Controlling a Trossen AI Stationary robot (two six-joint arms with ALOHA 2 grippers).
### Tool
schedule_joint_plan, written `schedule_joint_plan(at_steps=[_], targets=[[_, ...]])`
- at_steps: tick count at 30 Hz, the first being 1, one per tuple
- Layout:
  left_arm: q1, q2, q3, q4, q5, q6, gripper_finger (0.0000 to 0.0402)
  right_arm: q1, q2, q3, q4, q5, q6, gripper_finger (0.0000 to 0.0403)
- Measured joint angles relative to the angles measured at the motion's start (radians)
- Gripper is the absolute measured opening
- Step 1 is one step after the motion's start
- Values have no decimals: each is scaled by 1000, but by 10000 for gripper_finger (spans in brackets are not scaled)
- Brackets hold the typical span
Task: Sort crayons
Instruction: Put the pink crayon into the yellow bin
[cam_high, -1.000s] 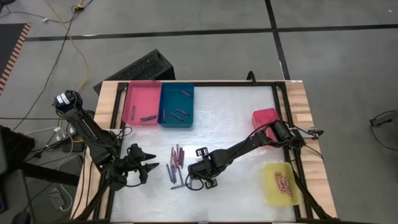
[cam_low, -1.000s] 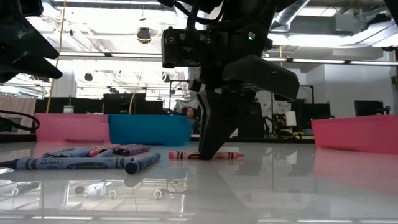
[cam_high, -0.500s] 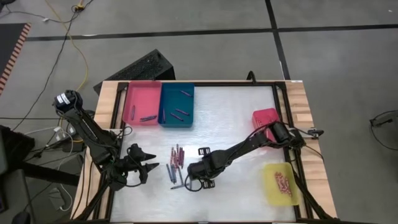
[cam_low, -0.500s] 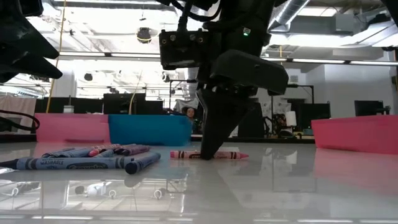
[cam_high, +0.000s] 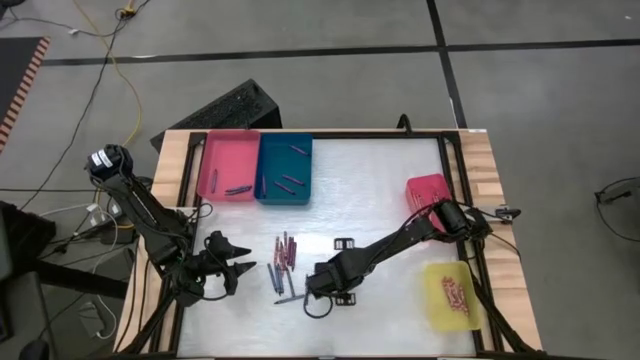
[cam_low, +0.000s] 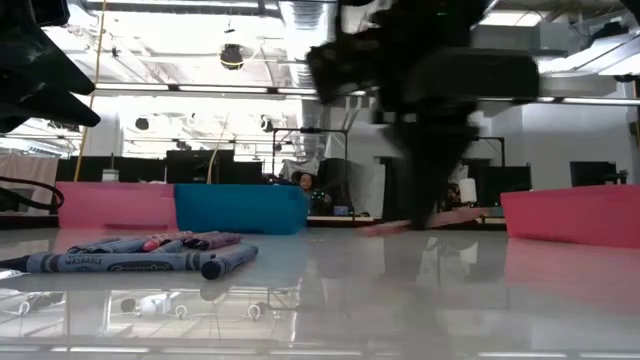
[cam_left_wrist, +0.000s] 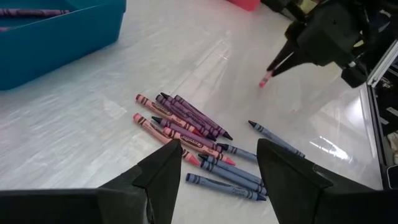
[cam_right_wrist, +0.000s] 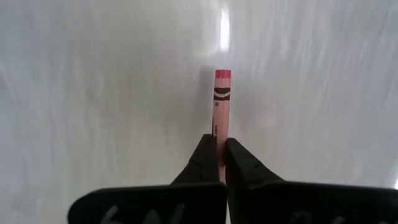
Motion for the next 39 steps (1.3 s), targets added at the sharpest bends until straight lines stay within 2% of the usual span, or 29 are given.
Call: schedule_joint_plan(at_steps=[10, 20, 27, 35, 39], targets=[[0, 0, 0, -1, 0, 7, 199, 98, -2, 1, -430, 0, 425, 5], [0, 0, 0, -2, -1, 7, 199, 217, -20, -10, -427, -15, 670, 5], [0, 13, 0, 1, -6, 7, 199, 302, -29, -10, -428, -150, 744, 6], [0, 163, 0, 32, -8, -101, 199, 388, -46, -10, -428, -211, 853, 6], [0, 246, 0, 50, 37, -157, 199, 414, -84, -10, -428, -213, 909, 6]])
